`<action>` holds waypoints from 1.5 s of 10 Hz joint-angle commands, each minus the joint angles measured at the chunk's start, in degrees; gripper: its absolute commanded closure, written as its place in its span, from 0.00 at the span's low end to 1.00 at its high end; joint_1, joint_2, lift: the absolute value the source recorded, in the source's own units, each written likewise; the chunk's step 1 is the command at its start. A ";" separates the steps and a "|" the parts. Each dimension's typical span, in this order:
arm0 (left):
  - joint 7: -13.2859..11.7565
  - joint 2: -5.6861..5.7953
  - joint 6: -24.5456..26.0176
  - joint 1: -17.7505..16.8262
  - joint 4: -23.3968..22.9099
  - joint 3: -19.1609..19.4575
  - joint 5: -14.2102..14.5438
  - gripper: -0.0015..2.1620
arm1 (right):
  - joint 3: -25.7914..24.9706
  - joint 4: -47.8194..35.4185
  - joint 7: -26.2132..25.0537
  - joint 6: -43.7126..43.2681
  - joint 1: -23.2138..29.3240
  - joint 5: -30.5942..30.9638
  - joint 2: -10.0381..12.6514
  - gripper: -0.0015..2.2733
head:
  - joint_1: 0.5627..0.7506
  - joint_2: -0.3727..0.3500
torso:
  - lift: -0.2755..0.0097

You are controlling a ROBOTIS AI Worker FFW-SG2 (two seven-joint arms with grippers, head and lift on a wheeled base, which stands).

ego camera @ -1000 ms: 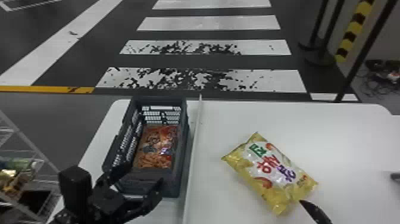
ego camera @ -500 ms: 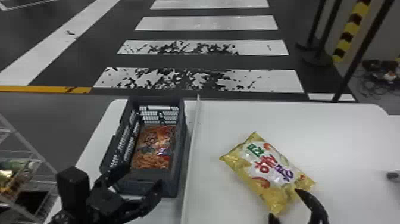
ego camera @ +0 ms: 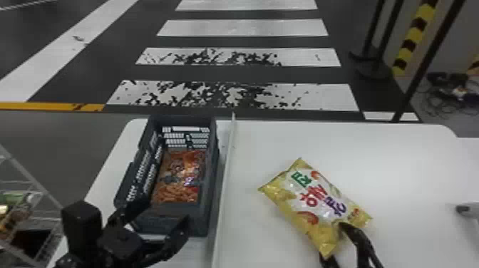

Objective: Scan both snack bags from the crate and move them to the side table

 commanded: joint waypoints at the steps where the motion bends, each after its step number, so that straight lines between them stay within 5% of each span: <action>1: -0.12 0.04 -0.16 0.04 0.38 0.00 0.00 0.02 | 0.57 0.05 0.00 0.81 -0.51 -0.06 -0.09 0.71 | 0.70 0.61 | 0.63; 3: -0.30 -0.05 -0.33 -0.04 1.17 -0.09 0.09 0.02 | 0.66 -0.56 -0.52 -0.25 0.02 -0.06 -0.88 0.89 | 0.70 0.62 | 0.63; 5: -0.30 -0.05 -0.51 -0.04 1.52 -0.17 0.09 0.02 | -0.05 -2.15 -0.43 -0.77 1.16 -0.94 -1.23 0.93 | 0.70 0.63 | 0.63; 8: -0.30 -0.05 -0.68 -0.31 2.14 -0.26 0.09 0.02 | -8.31 -12.17 4.40 0.81 5.20 -12.37 -0.53 0.93 | 0.70 0.63 | 0.63; 12: -0.83 -0.23 -2.09 -1.10 3.55 -1.49 0.09 0.02 | -26.76 -25.17 17.14 19.44 6.43 -37.50 8.52 0.93 | 0.70 0.56 | 0.63; 15: -1.27 -0.14 -3.67 -1.27 5.13 -1.67 0.09 0.02 | -40.21 -27.20 19.87 33.50 5.90 -57.19 14.33 0.93 | 0.70 0.47 | 0.63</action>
